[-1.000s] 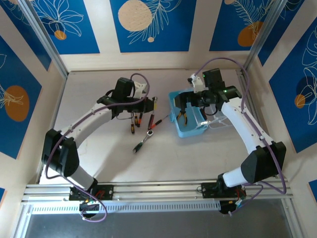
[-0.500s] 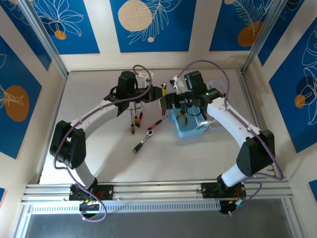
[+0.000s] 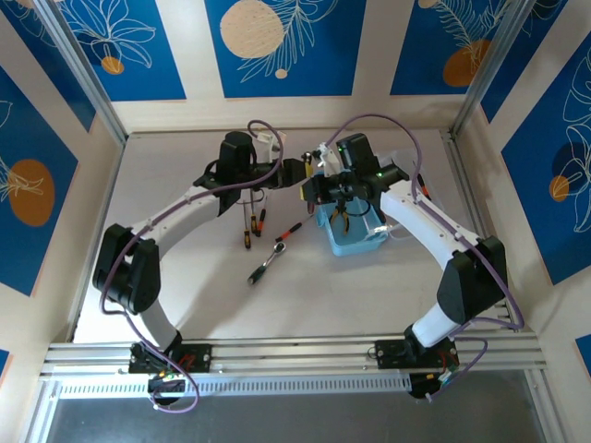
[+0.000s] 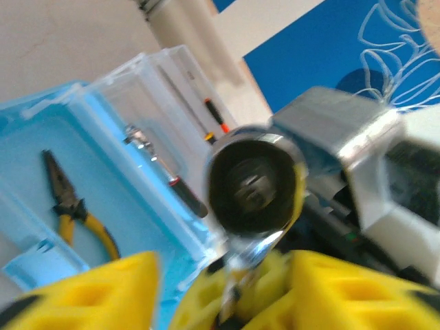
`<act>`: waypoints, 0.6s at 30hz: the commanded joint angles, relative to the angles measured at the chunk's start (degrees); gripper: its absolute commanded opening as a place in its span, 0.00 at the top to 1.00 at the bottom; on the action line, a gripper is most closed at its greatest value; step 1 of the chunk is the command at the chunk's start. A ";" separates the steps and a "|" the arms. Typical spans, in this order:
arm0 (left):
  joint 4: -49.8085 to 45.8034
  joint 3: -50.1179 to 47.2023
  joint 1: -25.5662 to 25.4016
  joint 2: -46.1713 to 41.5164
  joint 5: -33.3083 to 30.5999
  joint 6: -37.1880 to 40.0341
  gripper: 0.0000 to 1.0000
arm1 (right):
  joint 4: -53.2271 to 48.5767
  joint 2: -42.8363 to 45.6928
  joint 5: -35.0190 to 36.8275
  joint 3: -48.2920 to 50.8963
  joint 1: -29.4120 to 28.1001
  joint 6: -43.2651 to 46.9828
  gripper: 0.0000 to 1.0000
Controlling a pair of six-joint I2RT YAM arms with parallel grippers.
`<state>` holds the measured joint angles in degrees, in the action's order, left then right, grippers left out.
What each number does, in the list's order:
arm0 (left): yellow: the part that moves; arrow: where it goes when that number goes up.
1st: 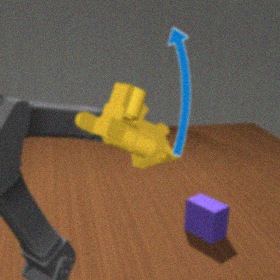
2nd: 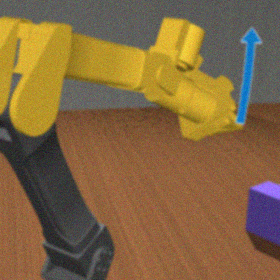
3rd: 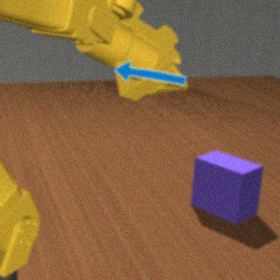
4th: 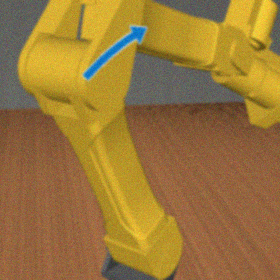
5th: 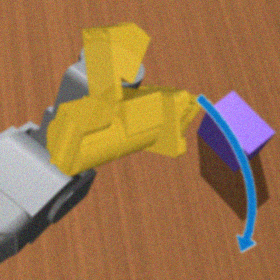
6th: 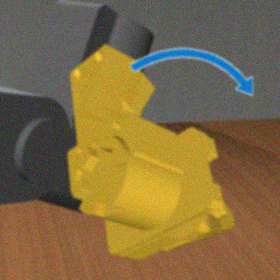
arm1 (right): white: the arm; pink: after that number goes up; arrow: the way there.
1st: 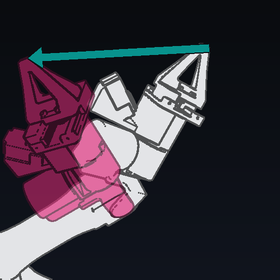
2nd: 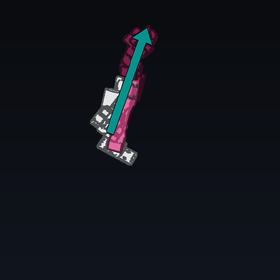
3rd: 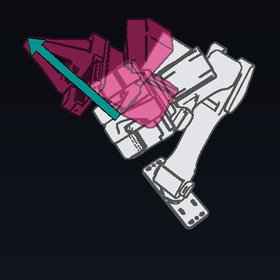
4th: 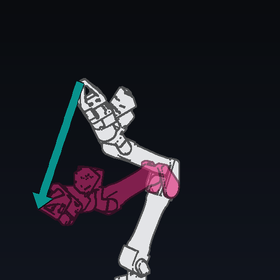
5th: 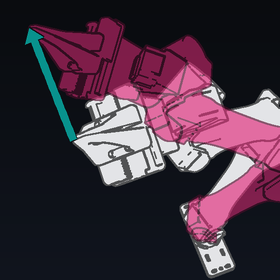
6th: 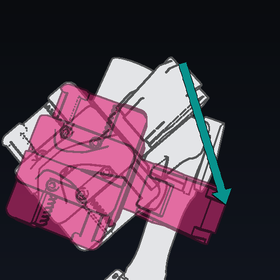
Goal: Pack the tool kit
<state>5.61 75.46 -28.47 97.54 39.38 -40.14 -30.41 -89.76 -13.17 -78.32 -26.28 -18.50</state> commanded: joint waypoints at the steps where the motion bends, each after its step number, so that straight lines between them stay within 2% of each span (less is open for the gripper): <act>1: -13.95 2.41 2.22 -3.26 -7.76 9.30 0.10 | -5.38 3.85 3.36 -1.72 4.26 3.62 1.00; 2: -17.12 2.81 2.88 -4.05 -10.26 11.74 0.00 | -7.02 4.18 4.52 -1.66 5.41 4.72 1.00; 6: -28.69 3.73 5.73 -6.59 -20.27 19.30 0.01 | -14.88 3.87 13.20 -2.24 9.98 9.05 1.00; 9: -32.67 2.62 6.75 -7.74 -24.37 22.04 0.00 | -18.91 2.31 21.60 -2.38 11.75 11.72 1.00; 13: -33.60 -0.84 7.02 -9.18 -26.28 22.76 0.00 | -20.39 0.19 28.85 -1.76 13.11 14.04 1.00; 18: -32.73 -4.95 6.97 -9.86 -25.71 21.74 0.00 | -19.77 -2.53 33.79 -2.07 13.66 15.54 1.00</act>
<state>-24.93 72.53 -21.39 88.77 15.07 -19.53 -49.58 -91.24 15.38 -78.74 -12.91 -5.48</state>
